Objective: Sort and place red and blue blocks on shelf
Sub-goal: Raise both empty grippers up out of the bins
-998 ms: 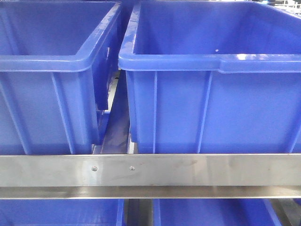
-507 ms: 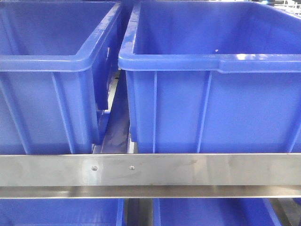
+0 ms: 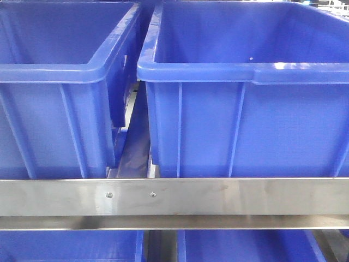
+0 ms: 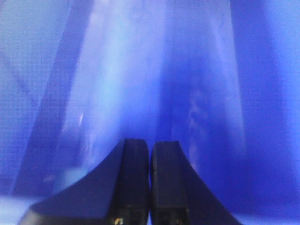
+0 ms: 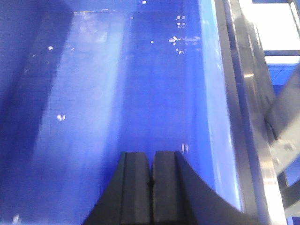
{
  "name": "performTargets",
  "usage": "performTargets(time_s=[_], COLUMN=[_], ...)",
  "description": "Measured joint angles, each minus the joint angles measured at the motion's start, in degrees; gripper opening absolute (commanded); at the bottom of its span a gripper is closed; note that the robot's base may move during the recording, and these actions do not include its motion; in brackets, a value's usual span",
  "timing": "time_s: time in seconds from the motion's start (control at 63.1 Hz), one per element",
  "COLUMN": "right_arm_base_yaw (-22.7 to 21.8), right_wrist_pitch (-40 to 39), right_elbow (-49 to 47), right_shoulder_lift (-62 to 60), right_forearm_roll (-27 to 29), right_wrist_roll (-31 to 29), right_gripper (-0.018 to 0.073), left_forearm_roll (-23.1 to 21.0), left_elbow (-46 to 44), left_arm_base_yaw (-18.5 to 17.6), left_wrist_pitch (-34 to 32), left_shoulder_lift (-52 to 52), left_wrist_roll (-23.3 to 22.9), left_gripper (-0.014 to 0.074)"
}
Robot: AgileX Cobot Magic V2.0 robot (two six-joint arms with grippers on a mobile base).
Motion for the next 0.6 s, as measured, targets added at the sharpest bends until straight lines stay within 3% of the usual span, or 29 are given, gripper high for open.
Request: performTargets(time_s=[0.38, 0.602], right_arm_base_yaw=[0.0, 0.0], right_wrist_pitch=[0.0, 0.2], right_elbow=[9.0, 14.4], right_shoulder_lift=[-12.2, -19.9], right_forearm_roll=[0.0, 0.0], right_wrist_roll=[0.0, 0.0], right_gripper=[0.0049, 0.0049], left_forearm_roll=[0.0, 0.0], left_elbow=[8.4, 12.6], left_arm_base_yaw=[0.0, -3.4], left_wrist_pitch=[-1.0, -1.2], left_shoulder_lift=[-10.7, -16.8], left_wrist_roll=[0.0, 0.0], left_gripper=[0.0124, 0.0124])
